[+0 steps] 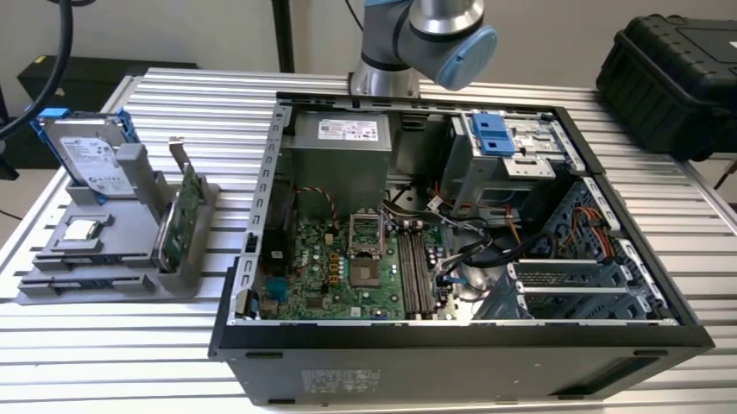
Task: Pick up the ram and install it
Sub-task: 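Pick up the ram and move it above insertion slot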
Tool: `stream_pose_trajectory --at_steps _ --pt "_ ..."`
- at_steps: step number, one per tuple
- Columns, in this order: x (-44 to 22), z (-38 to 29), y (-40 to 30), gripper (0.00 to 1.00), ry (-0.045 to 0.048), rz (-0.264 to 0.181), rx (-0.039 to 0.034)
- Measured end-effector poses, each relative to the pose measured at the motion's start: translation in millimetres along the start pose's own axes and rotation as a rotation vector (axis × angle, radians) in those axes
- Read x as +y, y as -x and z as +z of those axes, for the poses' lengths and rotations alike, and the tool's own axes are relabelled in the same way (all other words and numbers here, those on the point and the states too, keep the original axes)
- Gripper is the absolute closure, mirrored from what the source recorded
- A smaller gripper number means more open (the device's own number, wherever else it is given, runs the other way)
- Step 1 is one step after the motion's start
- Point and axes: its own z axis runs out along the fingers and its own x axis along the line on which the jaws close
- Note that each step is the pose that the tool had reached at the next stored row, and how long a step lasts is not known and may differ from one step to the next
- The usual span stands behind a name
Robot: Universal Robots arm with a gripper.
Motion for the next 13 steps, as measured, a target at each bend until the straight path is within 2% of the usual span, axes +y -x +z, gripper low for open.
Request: stream_pose_trajectory --at_steps 9,13 --pt "0.0 0.3 0.0 0.0 0.0 0.0 -0.0001" --pt "-0.2 2.7 -0.4 0.0 0.0008 -0.008 0.0005"
